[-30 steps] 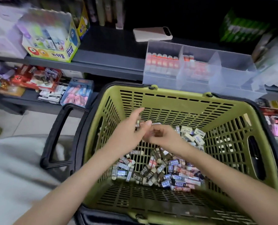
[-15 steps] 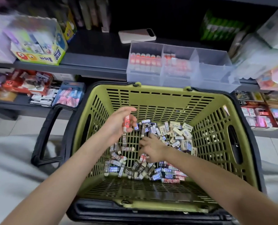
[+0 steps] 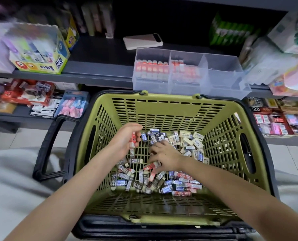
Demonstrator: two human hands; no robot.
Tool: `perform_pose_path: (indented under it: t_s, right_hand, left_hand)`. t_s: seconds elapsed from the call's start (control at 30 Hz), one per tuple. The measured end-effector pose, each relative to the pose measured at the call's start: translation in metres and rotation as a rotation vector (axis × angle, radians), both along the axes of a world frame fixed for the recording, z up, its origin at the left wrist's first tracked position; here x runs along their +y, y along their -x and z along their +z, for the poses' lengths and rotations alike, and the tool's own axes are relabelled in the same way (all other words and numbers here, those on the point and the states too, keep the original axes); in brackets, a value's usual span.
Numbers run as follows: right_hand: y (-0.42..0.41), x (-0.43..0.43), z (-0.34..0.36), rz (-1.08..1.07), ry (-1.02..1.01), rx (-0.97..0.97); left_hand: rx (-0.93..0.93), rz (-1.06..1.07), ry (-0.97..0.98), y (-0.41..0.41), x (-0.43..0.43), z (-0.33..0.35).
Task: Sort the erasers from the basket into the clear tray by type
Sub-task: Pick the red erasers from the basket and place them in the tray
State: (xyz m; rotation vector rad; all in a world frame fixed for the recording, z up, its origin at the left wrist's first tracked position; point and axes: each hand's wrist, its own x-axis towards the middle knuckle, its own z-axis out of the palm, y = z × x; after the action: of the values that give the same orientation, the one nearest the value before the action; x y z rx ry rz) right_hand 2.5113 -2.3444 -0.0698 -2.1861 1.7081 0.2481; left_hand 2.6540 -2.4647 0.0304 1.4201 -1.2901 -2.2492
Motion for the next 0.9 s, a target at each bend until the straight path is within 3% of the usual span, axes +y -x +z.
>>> perform_pose_path:
  t_s: [0.13, 0.4, 0.57, 0.63, 0.7, 0.8, 0.83, 0.9]
  right_hand:
    - [-0.010, -0.004, -0.008, 0.113, -0.013, 0.169]
    - [-0.009, -0.014, -0.011, 0.154, -0.048, 0.159]
    - [-0.005, -0.006, -0.012, 0.148, 0.034, 0.117]
    - [-0.004, 0.001, -0.003, 0.016, 0.091, 0.018]
    - [-0.001, 0.005, 0.014, -0.282, 0.182, -0.156]
    - [0.002, 0.002, 0.051, -0.770, 0.228, -0.628]
    - [0.000, 0.002, 0.065, -0.834, 0.224, -0.781]
    - [-0.006, 0.003, 0.086, -0.796, 0.213, -0.871]
  left_hand:
    - [0.022, 0.026, -0.020, -0.001, -0.002, 0.001]
    - [0.016, 0.014, -0.010, 0.000, -0.004, -0.001]
    - [0.007, 0.045, -0.028, -0.001, -0.005, -0.003]
    - [-0.005, 0.073, -0.027, -0.002, -0.005, -0.005]
    - [-0.039, 0.091, 0.015, -0.001, -0.002, -0.008]
    - [-0.031, 0.028, 0.062, 0.003, 0.012, -0.008]
    - [0.009, -0.020, 0.037, 0.006, 0.019, -0.007]
    - [0.122, -0.077, -0.073, 0.014, 0.034, -0.004]
